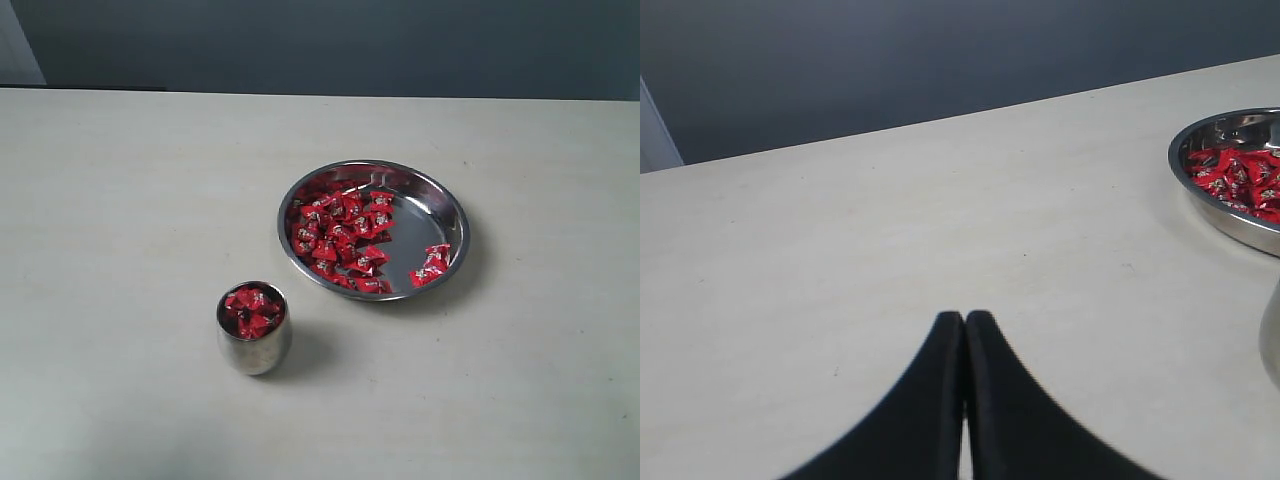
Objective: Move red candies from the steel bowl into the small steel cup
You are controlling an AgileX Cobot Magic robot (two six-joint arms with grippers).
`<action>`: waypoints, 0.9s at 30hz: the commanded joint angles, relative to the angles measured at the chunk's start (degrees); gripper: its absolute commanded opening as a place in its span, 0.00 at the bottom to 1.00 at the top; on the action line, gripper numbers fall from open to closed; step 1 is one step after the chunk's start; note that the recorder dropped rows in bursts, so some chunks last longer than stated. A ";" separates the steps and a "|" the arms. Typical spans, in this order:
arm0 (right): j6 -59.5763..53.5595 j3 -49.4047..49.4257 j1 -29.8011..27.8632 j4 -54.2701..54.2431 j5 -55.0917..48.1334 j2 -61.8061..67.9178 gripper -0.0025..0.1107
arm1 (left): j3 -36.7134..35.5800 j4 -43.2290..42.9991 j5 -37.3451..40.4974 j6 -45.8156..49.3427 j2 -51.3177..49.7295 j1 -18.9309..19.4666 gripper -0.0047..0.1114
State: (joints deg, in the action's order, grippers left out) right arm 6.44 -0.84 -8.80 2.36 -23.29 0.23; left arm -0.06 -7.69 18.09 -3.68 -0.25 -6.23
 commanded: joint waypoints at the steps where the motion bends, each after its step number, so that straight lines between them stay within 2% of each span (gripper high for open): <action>1: 0.26 0.84 -0.33 0.42 1.90 -0.23 0.02 | 0.06 0.14 -0.41 -0.22 0.25 -0.30 0.04; 27: 0.26 0.84 -0.33 -1.45 2.13 -0.23 0.02 | 0.06 0.14 -0.41 -0.22 0.25 -0.30 0.04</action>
State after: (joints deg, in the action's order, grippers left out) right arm 6.65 -0.41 -8.80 0.90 -21.77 0.23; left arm -0.06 -7.69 18.09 -3.68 -0.25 -6.23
